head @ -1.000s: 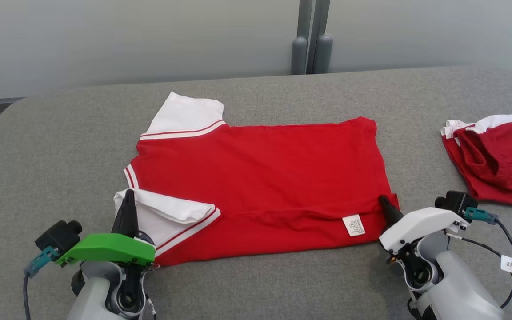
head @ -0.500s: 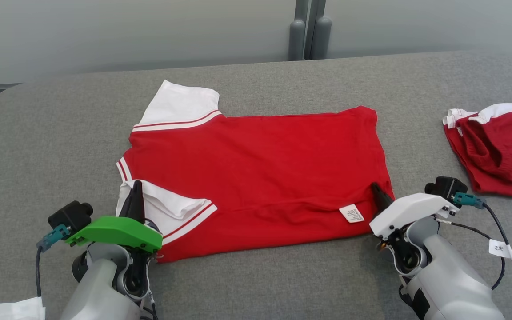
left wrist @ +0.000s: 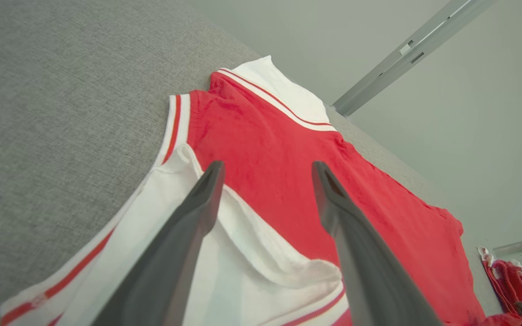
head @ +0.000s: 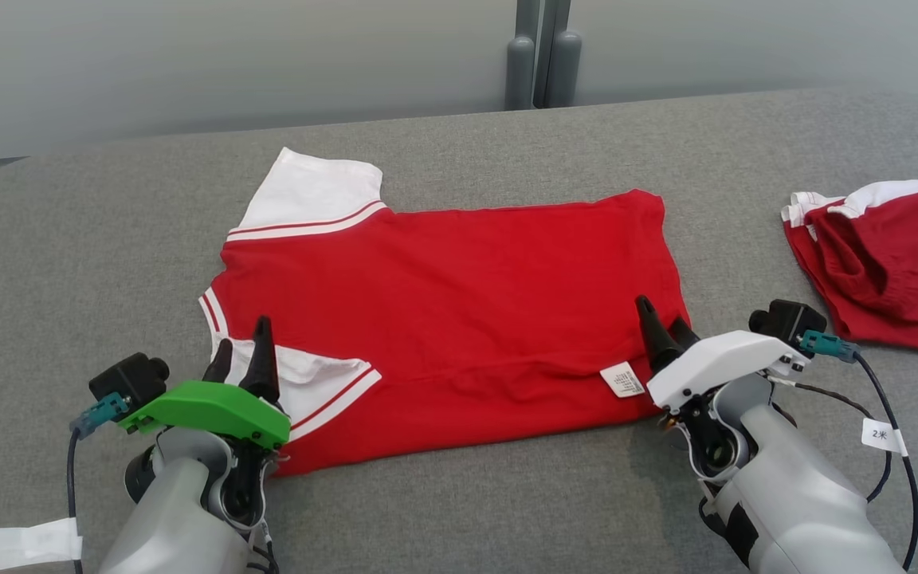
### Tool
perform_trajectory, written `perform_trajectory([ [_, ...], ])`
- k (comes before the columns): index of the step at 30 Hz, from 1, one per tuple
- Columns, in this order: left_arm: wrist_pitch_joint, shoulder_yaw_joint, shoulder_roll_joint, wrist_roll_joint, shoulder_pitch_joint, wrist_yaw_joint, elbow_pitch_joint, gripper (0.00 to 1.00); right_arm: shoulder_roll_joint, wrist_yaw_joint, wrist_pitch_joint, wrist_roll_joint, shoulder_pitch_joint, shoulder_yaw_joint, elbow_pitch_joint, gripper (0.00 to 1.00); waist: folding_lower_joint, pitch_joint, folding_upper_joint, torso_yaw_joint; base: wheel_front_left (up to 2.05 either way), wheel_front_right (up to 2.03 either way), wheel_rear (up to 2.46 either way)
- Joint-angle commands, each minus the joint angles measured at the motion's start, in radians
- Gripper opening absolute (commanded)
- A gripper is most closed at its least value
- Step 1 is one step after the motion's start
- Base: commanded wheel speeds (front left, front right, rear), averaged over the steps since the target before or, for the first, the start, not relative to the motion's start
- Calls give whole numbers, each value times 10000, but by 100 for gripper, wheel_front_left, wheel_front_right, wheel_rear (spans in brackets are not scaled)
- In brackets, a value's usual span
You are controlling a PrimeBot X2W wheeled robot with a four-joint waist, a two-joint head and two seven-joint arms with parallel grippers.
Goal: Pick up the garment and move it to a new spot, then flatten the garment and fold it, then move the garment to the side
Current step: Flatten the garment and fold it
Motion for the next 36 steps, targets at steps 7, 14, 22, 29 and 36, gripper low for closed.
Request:
perform_trajectory([
  [7,-70,-372,219,-371,19,-42,-340,100,-20,3,-484,313,4,268,-405,100,-1,-133,0,-70,0,0,0],
  [14,-75,-658,540,-208,440,-41,-1256,100,-318,3,-834,-66,296,306,-1085,100,-1,-315,0,-52,0,0,0],
  [22,-68,-69,997,487,1813,82,-2291,100,-685,3,-1083,-940,1165,-74,-1966,100,-1,-739,0,27,0,0,0],
  [29,-69,337,1395,1217,3505,958,-3449,100,-658,3,-1115,-1936,2420,-765,-2711,100,-1,-1051,0,86,0,0,0],
  [36,259,630,1274,787,5082,1756,-4578,100,-335,3,-664,-2500,3572,-1583,-3544,100,-1,-1102,0,73,0,0,0],
])
